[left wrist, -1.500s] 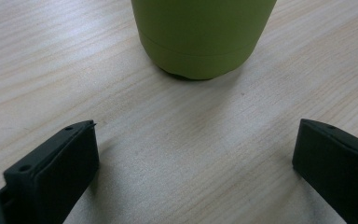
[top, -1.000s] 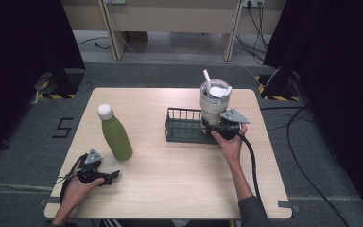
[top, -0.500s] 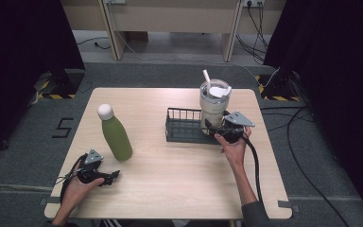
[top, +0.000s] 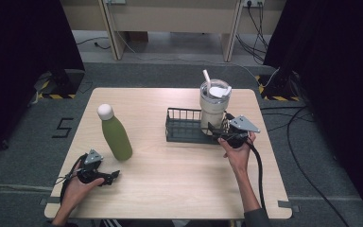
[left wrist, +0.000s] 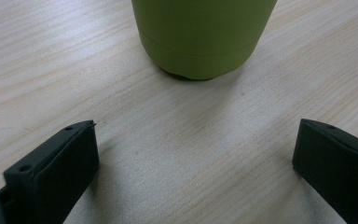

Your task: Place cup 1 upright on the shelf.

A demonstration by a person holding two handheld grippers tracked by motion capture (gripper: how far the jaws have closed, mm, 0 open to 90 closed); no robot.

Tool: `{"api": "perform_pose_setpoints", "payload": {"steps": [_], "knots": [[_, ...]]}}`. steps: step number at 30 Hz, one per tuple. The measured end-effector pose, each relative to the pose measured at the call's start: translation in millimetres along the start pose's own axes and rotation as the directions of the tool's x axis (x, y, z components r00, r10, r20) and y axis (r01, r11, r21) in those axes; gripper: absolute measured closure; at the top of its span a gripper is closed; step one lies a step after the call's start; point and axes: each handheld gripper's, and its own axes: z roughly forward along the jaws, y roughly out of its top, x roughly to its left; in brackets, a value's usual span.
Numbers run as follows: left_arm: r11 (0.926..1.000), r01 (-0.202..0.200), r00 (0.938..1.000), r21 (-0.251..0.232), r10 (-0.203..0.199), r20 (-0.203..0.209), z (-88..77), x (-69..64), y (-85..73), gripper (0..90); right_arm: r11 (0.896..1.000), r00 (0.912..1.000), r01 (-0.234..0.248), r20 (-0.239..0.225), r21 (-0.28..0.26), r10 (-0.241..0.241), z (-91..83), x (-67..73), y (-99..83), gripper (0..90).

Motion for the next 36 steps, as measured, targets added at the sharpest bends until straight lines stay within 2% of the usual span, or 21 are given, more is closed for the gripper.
{"api": "perform_pose_setpoints", "payload": {"steps": [13,36], "knots": [[1.0000,0.000,1.0000,0.000,0.000,0.000,0.0,0.0,0.0,0.0,1.000,1.0000,-0.006,-0.003,-0.002,0.006,-21.5,0.8,-7.4,14.7],[1.0000,0.000,1.0000,0.000,0.000,0.000,0.0,0.0,0.0,0.0,1.000,0.9996,0.000,-0.027,0.018,0.000,-46.2,10.2,-18.8,14.8]]}}
